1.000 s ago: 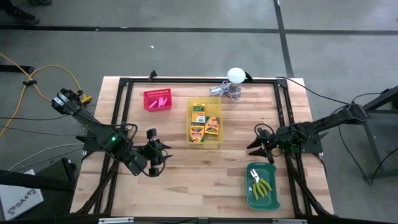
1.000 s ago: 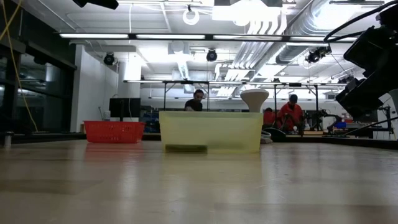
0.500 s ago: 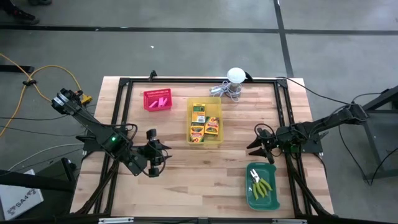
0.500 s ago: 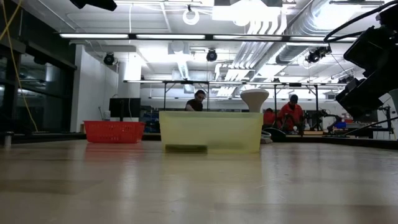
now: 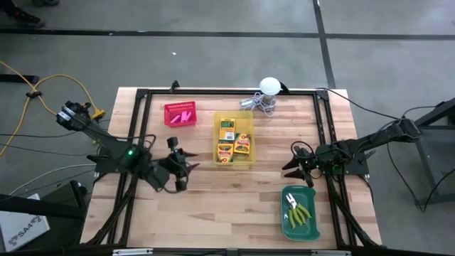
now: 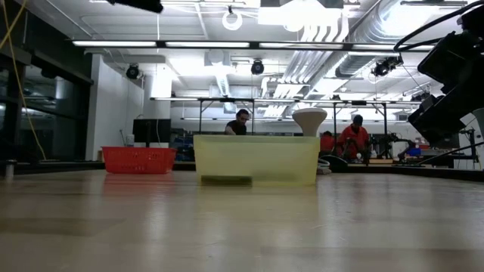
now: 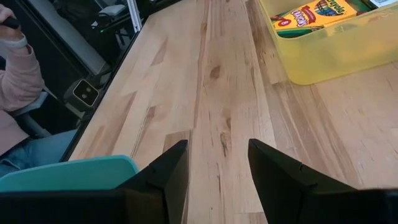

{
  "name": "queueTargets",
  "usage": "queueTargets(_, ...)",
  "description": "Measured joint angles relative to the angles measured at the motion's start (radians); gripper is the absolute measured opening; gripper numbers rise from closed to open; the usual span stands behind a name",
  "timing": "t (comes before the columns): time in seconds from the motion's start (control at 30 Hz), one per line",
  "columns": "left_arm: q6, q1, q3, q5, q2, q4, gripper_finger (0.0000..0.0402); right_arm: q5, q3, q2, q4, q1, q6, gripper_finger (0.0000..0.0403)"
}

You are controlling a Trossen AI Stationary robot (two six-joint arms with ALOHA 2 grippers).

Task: Pick & Place School Supplies
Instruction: Return to Home Position

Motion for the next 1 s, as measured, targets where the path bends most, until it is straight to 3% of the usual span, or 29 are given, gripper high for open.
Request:
queueTargets(0.33,0.163,0.141,-0.340,0.074,-0.249,0.348,0.0136,0.000,0.000,0.000,0.002,0.000,0.000,0.0156)
queueTargets(0.7,0.171,0.183,-0.580,0.094,-0.620,0.369,0.0136,0.000,0.000,0.000,0.004,0.000,0.000,0.0156)
queueTargets(1.0,0.283,0.184,-0.757,0.112,-0.791,0.550,0.0136,0.000,-0.001,0.000,0.004,0.000,0.000,0.0156)
